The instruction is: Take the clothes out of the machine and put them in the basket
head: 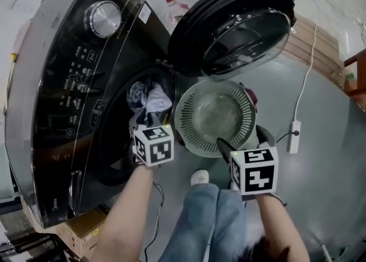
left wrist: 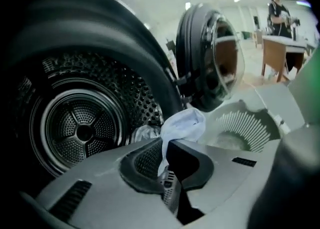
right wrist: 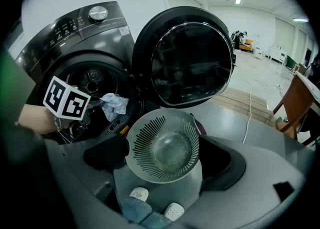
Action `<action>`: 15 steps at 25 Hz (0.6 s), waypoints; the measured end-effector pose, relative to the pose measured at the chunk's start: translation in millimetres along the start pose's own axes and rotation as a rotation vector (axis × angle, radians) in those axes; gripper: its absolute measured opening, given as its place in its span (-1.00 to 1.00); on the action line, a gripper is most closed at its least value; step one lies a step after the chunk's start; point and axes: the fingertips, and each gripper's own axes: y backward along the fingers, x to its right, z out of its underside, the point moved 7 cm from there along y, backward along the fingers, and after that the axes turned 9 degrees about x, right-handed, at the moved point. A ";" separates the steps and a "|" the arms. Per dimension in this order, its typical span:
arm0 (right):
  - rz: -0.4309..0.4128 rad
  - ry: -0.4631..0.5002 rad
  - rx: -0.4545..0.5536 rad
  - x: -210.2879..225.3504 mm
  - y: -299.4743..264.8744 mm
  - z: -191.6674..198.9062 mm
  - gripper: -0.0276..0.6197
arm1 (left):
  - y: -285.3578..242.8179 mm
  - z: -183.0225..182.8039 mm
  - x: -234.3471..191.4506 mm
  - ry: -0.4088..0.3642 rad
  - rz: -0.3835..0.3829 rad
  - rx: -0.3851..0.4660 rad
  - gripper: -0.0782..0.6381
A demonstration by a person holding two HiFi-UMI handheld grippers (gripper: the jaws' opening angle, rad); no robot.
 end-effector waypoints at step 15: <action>0.006 -0.044 0.010 29.4 30.5 -3.8 0.55 | 68.6 -57.3 60.3 0.164 0.128 0.118 -0.72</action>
